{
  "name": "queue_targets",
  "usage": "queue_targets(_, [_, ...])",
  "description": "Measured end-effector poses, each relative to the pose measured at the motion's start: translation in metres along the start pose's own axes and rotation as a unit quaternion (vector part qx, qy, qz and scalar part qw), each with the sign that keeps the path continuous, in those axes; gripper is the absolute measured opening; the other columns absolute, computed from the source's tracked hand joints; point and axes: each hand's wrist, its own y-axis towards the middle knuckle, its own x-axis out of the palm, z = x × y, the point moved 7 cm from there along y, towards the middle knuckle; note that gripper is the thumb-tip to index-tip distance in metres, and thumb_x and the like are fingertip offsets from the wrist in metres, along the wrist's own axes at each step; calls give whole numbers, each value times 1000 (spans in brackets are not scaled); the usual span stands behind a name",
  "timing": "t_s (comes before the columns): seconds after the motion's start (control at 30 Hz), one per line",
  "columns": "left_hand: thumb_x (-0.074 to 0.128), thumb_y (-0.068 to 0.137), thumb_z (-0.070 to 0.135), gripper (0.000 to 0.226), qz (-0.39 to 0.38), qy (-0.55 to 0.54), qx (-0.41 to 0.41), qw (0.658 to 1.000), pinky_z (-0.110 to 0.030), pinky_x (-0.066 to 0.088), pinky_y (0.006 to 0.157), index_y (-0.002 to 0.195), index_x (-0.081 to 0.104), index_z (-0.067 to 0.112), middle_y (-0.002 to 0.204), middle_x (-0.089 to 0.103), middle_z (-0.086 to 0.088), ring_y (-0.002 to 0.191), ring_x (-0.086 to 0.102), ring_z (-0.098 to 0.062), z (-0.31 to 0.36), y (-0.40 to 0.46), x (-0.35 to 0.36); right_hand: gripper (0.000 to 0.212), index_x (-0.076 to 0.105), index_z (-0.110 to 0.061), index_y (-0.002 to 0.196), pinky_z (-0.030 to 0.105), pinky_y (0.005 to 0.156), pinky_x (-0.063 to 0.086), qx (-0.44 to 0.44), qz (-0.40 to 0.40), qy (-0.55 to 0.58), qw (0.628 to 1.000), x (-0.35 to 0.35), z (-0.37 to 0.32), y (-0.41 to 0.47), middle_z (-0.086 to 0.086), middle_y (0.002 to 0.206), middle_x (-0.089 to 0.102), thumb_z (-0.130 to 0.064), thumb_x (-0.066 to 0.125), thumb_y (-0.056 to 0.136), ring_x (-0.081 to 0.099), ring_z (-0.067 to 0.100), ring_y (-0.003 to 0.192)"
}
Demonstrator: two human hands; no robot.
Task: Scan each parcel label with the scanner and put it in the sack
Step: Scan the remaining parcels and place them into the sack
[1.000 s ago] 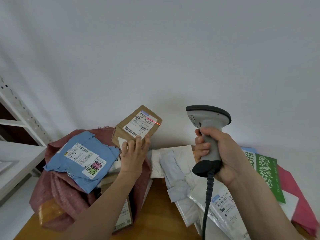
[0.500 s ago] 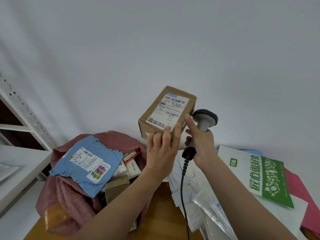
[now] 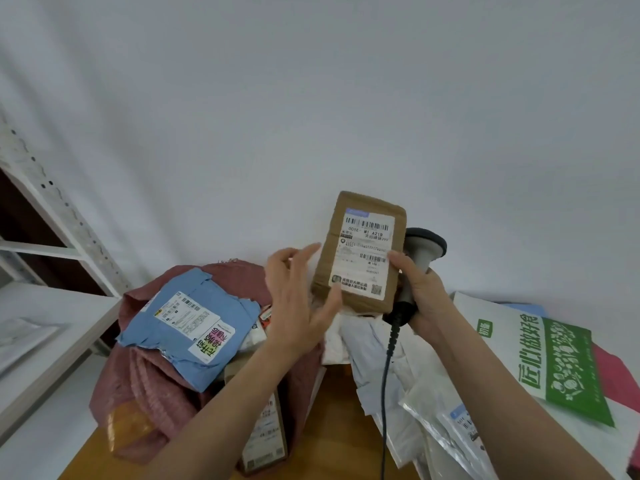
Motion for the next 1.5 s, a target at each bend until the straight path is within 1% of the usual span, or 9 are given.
queue_targets(0.07, [64,77,57,78,-27,-96,-235,967,-36,35,105,140,38,20,130,36,0,123,38,-17,-42,4,-8,52,59,-4,119,47,74,61,-12,-54,-55,997,8,1,-3,15,104,74,-26,76,76,72,33,91])
queue_targets(0.13, [75,69,57,88,-134,-294,-413,852,-41,46,102,140,42,18,133,55,-7,118,56,-23,-65,-8,5,63,55,-6,121,44,71,61,-25,-114,-123,985,22,6,-9,15,104,74,-31,80,69,72,34,91])
queue_targets(0.23, [73,69,45,65,-197,-416,-495,737,-44,53,95,125,60,14,114,72,-8,106,68,-27,-81,-33,9,75,52,-6,120,43,74,60,-8,-110,-209,972,33,21,-9,14,93,73,-43,83,63,70,35,77])
queue_targets(0.4, [77,78,29,67,14,-377,-552,744,-28,52,58,134,45,10,112,70,-13,90,65,-24,-149,-52,-36,47,60,-12,108,25,54,47,44,-90,-357,929,39,41,-18,7,76,70,-53,66,85,50,10,49])
queue_targets(0.67, [84,71,32,41,149,-288,-579,748,-28,54,58,102,60,19,96,73,0,83,70,-16,-217,-84,-116,33,64,-5,85,20,41,38,46,-266,-386,882,99,56,-69,10,57,59,-37,64,91,42,12,39])
queue_targets(0.87, [83,73,30,28,170,-285,-578,745,-38,57,80,91,62,26,90,74,-2,85,70,-22,-240,-102,-148,31,64,-19,68,18,44,40,33,-293,-375,879,121,58,-93,4,59,63,-46,66,85,44,11,40])
queue_targets(1.13, [82,72,40,63,104,-309,-610,722,-30,52,62,124,60,14,109,72,-7,96,70,-24,-255,-115,-141,42,62,-8,73,21,47,43,41,-265,-361,893,115,70,-116,20,69,57,-49,69,77,44,16,43])
queue_targets(1.37, [81,71,44,68,70,-327,-611,717,-44,50,93,126,59,12,108,72,-6,76,68,-15,-249,-125,-123,40,60,-8,69,23,46,41,54,-222,-357,906,101,66,-131,14,63,54,-46,73,72,42,15,42])
queue_targets(1.5, [82,70,45,65,50,-325,-596,732,-43,55,84,121,61,10,93,75,-2,74,69,-14,-238,-126,-119,40,58,-7,73,21,43,41,67,-224,-338,912,97,66,-134,6,59,56,-45,72,67,42,14,42])
